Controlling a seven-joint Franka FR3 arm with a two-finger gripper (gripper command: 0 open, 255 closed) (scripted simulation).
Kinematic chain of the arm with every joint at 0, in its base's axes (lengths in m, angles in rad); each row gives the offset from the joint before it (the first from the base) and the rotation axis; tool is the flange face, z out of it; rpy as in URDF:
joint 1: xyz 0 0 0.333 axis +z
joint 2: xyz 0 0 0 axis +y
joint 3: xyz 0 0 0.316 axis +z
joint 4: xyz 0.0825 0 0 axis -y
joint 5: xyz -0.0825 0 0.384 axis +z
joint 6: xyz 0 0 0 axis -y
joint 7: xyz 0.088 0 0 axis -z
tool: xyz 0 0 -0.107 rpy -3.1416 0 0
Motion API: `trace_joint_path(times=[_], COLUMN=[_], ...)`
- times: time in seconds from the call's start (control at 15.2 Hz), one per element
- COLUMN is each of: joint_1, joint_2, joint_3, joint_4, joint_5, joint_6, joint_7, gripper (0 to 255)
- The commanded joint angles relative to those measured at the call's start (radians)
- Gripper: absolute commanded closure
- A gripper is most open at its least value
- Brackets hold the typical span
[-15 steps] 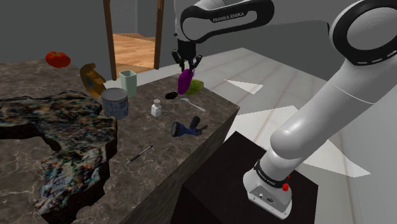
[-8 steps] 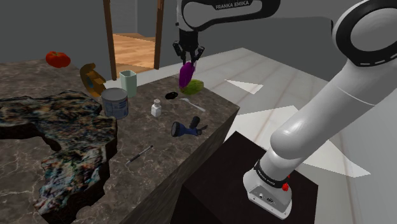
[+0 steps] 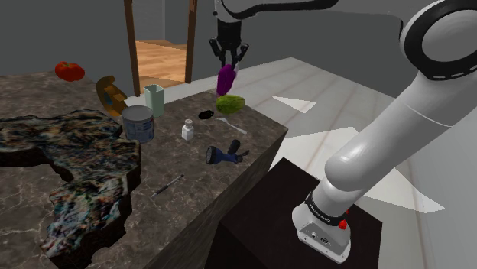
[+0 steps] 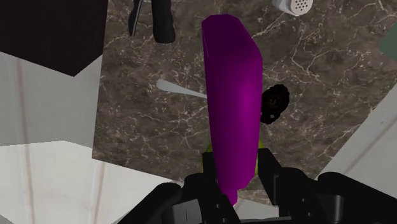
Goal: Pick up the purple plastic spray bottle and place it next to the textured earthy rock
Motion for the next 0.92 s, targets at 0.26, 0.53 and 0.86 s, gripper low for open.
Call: trace_joint_path(times=[0.26,0.53,0.86], joint_1=[0.001,0.001,0.047], joint_2=[0.006,0.014,-0.063], joint_3=[0.002,0.005,0.053], joint_4=[0.088,0.146,0.082], joint_5=[0.002,0.0,0.04], joint_6=[-0.081,-0.13,-0.16], joint_7=[-0.02,-0.031,0.052], gripper=[255,255,255])
